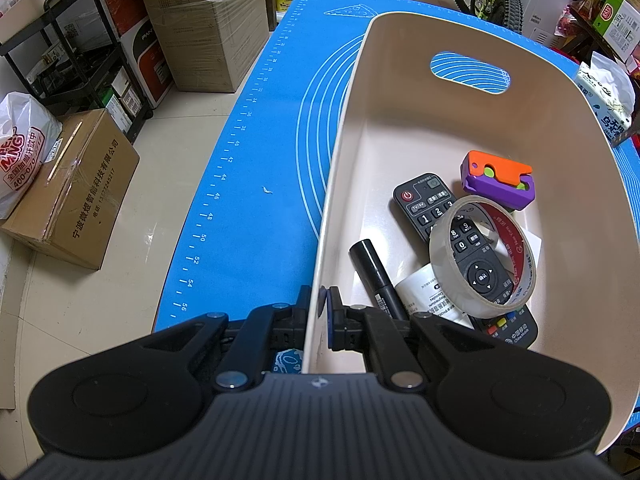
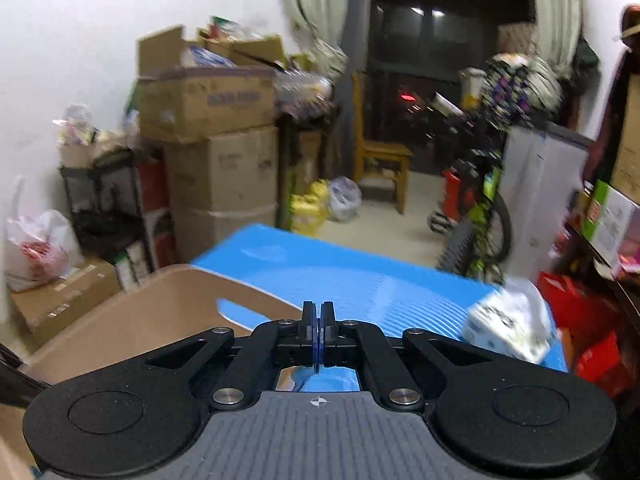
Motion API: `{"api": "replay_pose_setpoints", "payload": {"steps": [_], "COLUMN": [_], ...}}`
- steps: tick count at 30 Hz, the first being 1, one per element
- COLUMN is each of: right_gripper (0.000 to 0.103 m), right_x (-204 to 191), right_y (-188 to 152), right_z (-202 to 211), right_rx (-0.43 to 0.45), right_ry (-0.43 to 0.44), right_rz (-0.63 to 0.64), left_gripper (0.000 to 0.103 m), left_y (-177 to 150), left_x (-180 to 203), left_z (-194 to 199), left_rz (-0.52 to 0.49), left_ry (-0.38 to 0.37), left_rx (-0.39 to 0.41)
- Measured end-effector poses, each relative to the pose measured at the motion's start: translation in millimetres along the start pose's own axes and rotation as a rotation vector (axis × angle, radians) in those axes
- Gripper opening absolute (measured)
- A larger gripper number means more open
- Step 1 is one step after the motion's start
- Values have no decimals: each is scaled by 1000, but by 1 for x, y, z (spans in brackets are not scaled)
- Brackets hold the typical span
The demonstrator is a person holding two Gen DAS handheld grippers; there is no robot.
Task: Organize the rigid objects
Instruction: 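Carry the keys into the bin and release them with right tool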
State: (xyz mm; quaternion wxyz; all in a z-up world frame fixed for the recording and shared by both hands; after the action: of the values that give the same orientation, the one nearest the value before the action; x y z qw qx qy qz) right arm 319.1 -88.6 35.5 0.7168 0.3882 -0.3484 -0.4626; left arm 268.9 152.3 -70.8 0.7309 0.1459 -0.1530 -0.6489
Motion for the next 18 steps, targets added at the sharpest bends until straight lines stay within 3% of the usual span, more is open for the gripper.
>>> {"api": "replay_pose_setpoints", "payload": {"steps": [9,18], "right_gripper": [13,13], "right_x": [-45,-88], "right_y": [21,1], "right_z": [-6,-37], "right_rx": [11,-144], "right_ry": [115,180], "right_rz": [32,77], "left_gripper": [8,8], "left_y": [0,0], "left_x": [1,1], "left_z": [0,-1], "left_rz": [0,-1], "left_ry": [1,2], "left_rx": [0,1]}}
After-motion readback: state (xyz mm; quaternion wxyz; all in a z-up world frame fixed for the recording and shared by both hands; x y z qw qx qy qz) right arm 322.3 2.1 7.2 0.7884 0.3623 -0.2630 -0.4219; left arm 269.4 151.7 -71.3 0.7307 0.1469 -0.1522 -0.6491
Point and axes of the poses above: each gripper's, at about its wrist camera, not at the fingertips, and z roughly against the way its jaws point, x to its right, y to its top, the point moved 4 cm from there along -z, roughly the way its jaws point, and after that the axes turned 8 degrees about z, right-handed, at the moved point
